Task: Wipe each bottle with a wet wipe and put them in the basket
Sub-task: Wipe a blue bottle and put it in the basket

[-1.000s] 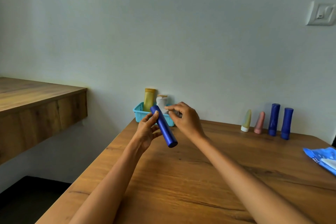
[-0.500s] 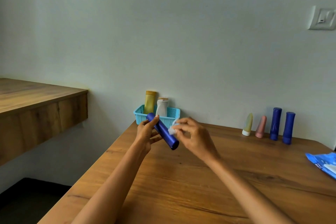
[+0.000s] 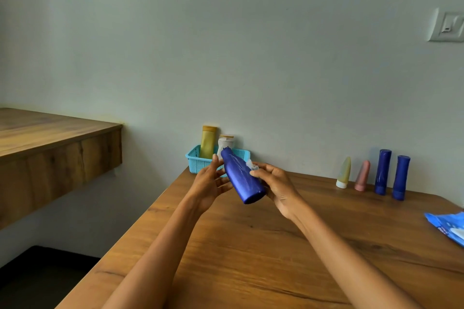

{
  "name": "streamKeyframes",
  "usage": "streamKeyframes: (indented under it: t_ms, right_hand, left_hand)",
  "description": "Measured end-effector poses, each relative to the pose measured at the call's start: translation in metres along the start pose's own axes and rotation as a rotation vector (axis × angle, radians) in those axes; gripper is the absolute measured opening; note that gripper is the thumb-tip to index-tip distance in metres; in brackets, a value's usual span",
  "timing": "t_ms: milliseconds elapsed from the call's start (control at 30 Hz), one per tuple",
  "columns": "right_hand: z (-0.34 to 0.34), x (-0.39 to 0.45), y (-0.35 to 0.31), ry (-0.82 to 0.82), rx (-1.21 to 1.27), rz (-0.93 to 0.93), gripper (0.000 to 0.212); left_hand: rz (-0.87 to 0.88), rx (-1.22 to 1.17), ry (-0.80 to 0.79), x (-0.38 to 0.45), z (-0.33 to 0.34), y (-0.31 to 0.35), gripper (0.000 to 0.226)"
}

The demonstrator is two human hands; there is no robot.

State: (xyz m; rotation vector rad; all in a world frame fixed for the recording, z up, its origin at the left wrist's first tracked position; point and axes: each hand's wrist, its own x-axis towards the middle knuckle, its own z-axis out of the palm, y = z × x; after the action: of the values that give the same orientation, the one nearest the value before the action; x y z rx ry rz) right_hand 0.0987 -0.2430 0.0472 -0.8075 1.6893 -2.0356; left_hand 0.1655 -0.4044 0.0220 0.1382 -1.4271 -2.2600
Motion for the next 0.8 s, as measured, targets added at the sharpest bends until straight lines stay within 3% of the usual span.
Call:
streamKeyframes:
  t_ms: [133,267,333,467,533,633,800]
  right_hand:
    - [-0.008,-0.006,0.006,-0.108,0.246,0.131,0.007]
    - [-0.007,-0.006,0.012,-0.179,0.290,0.135,0.019]
    - [-0.007,-0.005,0.012,-0.204,0.272,0.130,0.022]
    - [-0.004,0.010,0.000,-0.067,0.002,-0.037,0.015]
    - [0.003,0.022,-0.013,0.018,-0.279,-0.219,0.019]
    - [0.025,0.031,-0.024,-0.064,-0.731,-0.513,0.029]
    - [0.040,0.014,-0.005,-0.042,-0.945,-0.770,0.033]
  left_hand:
    - [0.003,-0.072,-0.116,-0.002,-0.005,-0.003,0.045]
    - [0.044,-0.134,-0.197,-0.006,-0.006,-0.002,0.064]
    - [0.075,-0.190,-0.200,-0.006,-0.010,-0.002,0.062]
    - [0.069,-0.159,-0.155,-0.006,-0.007,-0.006,0.021]
    - [0.067,-0.056,-0.137,-0.006,-0.002,-0.009,0.022]
    - [0.092,-0.021,-0.116,-0.007,0.001,-0.009,0.020]
    - [0.149,-0.063,-0.090,-0.007,-0.001,-0.001,0.019]
